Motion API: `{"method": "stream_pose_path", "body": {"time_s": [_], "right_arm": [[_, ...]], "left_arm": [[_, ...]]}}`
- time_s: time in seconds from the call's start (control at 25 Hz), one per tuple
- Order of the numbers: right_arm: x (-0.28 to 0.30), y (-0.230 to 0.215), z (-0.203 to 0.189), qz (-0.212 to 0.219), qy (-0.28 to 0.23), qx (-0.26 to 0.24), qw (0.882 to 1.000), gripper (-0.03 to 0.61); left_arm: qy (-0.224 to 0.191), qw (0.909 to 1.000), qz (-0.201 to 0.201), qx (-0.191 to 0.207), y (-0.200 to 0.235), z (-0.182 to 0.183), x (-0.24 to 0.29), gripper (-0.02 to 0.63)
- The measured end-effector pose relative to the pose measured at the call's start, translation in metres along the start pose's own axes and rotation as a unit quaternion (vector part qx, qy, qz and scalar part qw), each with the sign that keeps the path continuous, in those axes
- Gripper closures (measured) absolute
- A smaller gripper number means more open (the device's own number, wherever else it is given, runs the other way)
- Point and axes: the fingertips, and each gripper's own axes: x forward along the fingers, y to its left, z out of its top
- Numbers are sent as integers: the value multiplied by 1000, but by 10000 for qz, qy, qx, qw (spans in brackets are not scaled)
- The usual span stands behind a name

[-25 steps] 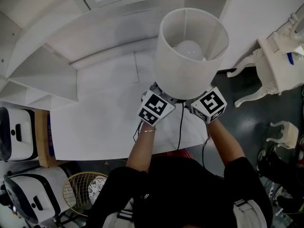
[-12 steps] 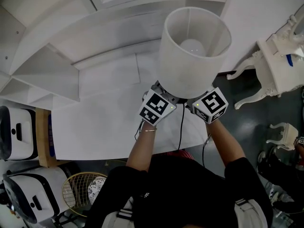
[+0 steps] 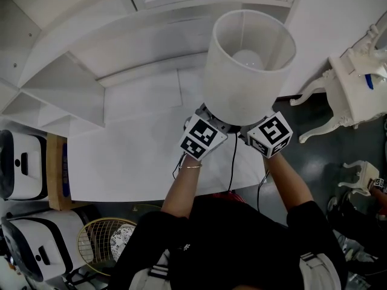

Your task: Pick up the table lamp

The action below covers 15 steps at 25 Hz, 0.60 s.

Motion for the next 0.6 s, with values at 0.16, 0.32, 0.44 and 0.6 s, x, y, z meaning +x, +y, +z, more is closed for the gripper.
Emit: {"method": "stream_pose_path", "body": {"time_s": [0.16,0.32,0.44,0.6], "right_arm": [[-1,2,2,-16,22,-1,10000,535],[-3,3,6,-27,14,-6,10000,535],[-5,4,8,-22,-20,3,10000,535],[-9,6,7,-23,-37,53,10000,537]], "left_arm": [[7,10000,11,29,-2,2,-2,500],[8,10000,4,47,-4,6,-3,500],[-4,10000,18,70,-5,7,-4,500],[13,10000,26,75,-11,7,-5,500]]}}
